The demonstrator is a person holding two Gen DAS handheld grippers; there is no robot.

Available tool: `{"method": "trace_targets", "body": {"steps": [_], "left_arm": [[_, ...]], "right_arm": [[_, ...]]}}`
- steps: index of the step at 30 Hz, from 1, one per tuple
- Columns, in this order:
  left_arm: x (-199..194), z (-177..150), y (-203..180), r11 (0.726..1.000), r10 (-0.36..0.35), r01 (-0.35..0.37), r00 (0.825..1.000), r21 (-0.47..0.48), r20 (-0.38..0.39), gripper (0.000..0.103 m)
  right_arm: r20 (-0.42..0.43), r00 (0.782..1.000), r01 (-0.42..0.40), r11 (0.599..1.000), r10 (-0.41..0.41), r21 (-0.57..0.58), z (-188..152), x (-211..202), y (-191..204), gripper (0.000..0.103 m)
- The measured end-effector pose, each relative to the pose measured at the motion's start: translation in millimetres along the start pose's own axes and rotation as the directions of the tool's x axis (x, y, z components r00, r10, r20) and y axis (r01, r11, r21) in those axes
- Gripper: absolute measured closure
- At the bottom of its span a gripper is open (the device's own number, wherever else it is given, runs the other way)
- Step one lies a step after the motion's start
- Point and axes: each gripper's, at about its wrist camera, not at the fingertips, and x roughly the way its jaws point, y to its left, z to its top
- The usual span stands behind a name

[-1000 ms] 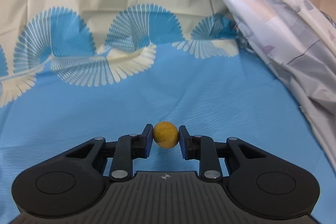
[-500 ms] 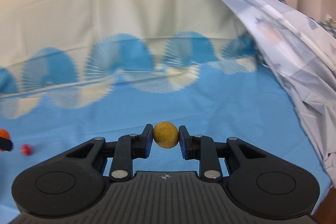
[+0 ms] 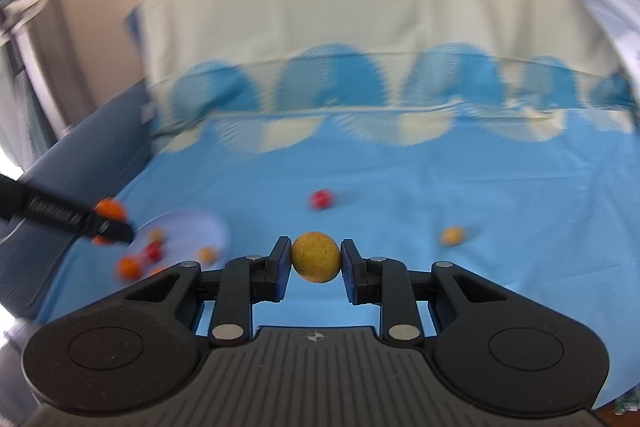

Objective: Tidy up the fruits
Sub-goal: 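Carry the mandarin with the left tool and the longan with the right tool toward the plate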

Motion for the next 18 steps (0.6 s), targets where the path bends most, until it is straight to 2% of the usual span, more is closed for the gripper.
{"method": "trace_targets", "body": {"steps": [4, 9, 13, 18], "left_arm": [[-21, -25, 28, 0.999, 0.014, -0.014, 1.000, -0.039, 0.012, 0.063], [-40, -56, 61, 0.996, 0.022, -0.020, 1.000, -0.084, 0.015, 0.063], [-48, -77, 81, 0.993, 0.025, -0.024, 1.000, -0.116, 0.008, 0.063], [-57, -98, 99, 0.988, 0.035, -0.032, 0.999, -0.150, 0.018, 0.063]], "right_arm": [[-0.030, 0.998, -0.063, 0.995, 0.060, -0.075, -15, -14, 52, 0.075], [-0.047, 0.994, -0.108, 0.985, 0.103, -0.137, -30, -30, 98, 0.075], [-0.079, 0.991, -0.125, 0.977, 0.112, -0.173, -41, -34, 122, 0.075], [-0.077, 0.991, -0.127, 0.968, 0.113, -0.216, -48, -44, 140, 0.075]]}}
